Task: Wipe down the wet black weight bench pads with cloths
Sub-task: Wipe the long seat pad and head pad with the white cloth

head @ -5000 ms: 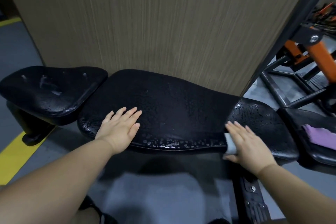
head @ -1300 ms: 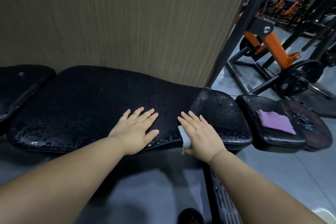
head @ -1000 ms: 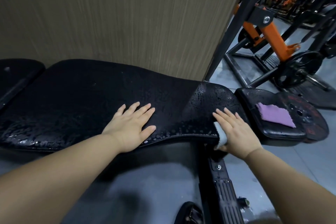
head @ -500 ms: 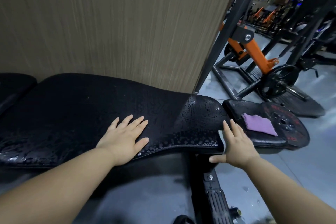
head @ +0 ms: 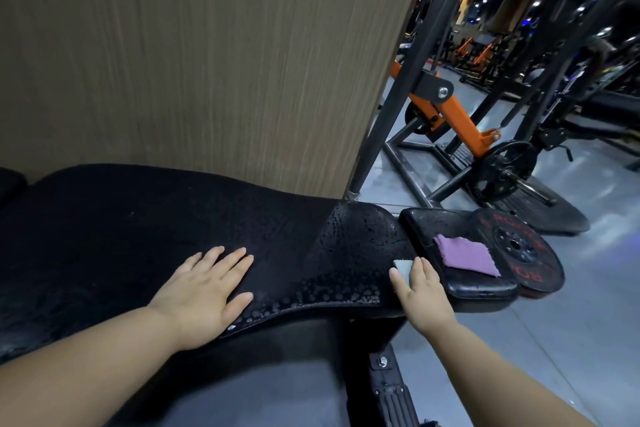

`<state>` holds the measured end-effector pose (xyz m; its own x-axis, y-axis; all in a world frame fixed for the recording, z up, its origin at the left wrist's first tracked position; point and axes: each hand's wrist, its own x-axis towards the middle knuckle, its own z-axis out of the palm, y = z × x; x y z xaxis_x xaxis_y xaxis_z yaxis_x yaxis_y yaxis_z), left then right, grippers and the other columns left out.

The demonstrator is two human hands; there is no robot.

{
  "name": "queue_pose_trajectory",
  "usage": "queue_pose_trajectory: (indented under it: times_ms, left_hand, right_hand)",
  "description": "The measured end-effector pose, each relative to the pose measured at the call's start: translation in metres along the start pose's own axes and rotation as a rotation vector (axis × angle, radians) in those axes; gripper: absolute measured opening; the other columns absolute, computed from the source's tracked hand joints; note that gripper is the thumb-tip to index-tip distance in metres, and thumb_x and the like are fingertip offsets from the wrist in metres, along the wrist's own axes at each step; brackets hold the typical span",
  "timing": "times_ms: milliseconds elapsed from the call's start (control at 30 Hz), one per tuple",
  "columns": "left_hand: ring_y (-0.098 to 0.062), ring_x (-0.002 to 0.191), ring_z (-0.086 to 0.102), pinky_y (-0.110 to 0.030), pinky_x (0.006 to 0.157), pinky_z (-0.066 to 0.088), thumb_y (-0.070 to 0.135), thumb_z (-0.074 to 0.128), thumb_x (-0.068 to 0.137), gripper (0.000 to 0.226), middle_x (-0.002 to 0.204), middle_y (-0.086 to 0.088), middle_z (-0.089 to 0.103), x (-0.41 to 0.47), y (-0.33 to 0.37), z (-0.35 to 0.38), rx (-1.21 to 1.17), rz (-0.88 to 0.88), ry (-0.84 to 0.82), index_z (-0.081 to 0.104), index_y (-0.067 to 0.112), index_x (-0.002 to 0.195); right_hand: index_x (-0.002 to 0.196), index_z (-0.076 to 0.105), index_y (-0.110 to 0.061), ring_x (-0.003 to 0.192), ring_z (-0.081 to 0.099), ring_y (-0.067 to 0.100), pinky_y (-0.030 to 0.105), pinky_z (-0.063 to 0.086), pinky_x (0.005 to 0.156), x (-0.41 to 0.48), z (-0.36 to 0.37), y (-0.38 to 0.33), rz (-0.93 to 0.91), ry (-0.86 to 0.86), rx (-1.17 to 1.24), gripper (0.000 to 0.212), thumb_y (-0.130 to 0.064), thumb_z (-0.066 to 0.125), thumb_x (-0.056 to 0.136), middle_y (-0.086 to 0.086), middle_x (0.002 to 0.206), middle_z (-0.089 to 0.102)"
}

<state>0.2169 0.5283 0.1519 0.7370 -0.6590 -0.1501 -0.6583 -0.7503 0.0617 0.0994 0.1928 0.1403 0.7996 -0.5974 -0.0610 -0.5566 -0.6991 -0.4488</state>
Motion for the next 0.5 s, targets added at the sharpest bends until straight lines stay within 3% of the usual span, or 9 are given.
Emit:
queue_pose_trajectory:
  times_ms: [67,200,500]
  left_hand:
    - [-0.012,0.148,-0.014,-0.032,0.118,-0.010,0.078,-0.048,0.035,0.133,0.155,0.019,-0.021,0.007,-0.003,-0.003,0.012,0.031,-0.018,-0.012,0.031,0.154]
    - [0.000,0.138,-0.027,-0.033,0.116,-0.018,0.084,-0.042,0.036,0.131,0.153,0.020,-0.024,0.030,-0.006,-0.010,-0.029,0.088,-0.052,-0.014,0.033,0.153]
    - [-0.001,0.139,-0.027,-0.034,0.117,-0.017,0.086,-0.036,0.047,0.117,0.154,0.024,-0.022,0.071,0.001,-0.007,-0.081,0.103,0.034,-0.010,0.040,0.152]
  right_hand:
    - [0.153,0.008,-0.006,0.148,0.001,0.016,0.030,0.004,0.119,0.010,-0.004,0.002,0.001,-0.028,-0.025,0.077,-0.052,0.034,0.098,0.006,0.161,0.005]
    - [0.153,0.008,-0.005,0.148,0.006,0.018,0.030,0.008,0.119,0.028,-0.008,0.002,-0.022,-0.032,-0.096,0.077,-0.052,0.034,0.098,0.007,0.161,0.008]
    - [0.153,0.009,-0.005,0.146,0.014,0.022,0.032,0.014,0.115,0.096,-0.010,-0.018,-0.031,-0.074,-0.154,0.079,-0.055,0.035,0.097,0.008,0.160,0.011]
